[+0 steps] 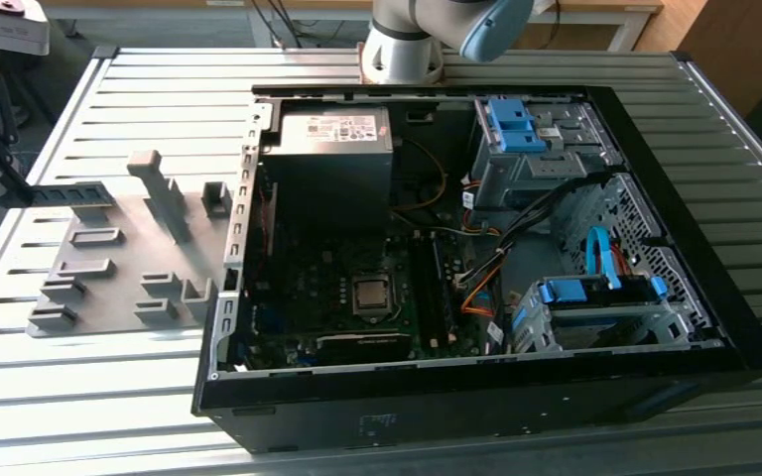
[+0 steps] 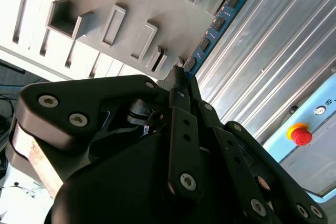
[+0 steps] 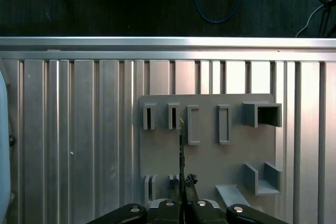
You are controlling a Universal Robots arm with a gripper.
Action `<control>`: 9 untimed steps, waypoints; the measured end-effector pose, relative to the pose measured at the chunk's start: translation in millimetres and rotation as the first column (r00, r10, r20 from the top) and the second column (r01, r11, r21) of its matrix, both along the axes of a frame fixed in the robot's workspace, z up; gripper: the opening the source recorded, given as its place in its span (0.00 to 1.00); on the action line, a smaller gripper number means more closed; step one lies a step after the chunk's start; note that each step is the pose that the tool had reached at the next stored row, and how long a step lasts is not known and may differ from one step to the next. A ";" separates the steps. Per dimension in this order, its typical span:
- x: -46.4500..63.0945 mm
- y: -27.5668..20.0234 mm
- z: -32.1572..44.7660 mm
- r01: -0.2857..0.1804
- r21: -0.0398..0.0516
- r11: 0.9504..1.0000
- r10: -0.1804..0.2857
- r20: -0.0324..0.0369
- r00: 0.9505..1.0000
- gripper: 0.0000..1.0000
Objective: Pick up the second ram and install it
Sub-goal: 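Pick up the second ram and move it above second insertion slot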
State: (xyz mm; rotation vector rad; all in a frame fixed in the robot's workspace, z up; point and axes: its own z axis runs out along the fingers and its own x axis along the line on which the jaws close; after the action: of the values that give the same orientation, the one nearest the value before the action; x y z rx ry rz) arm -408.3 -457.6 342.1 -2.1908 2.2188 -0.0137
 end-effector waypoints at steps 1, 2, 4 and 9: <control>0.0 0.0 0.2 0.000 0.000 1.000 0.000 0.000 1.000 0.14; 0.0 0.0 0.4 0.000 0.000 1.000 0.000 0.000 1.000 0.14; 0.0 0.0 0.9 0.000 0.000 1.000 0.000 0.000 1.000 0.14; 0.0 0.0 2.0 0.000 0.000 1.000 0.000 0.000 1.000 0.14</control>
State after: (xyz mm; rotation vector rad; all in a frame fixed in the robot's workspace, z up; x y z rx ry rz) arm -408.3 -457.7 344.0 -2.1908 2.2189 -0.0137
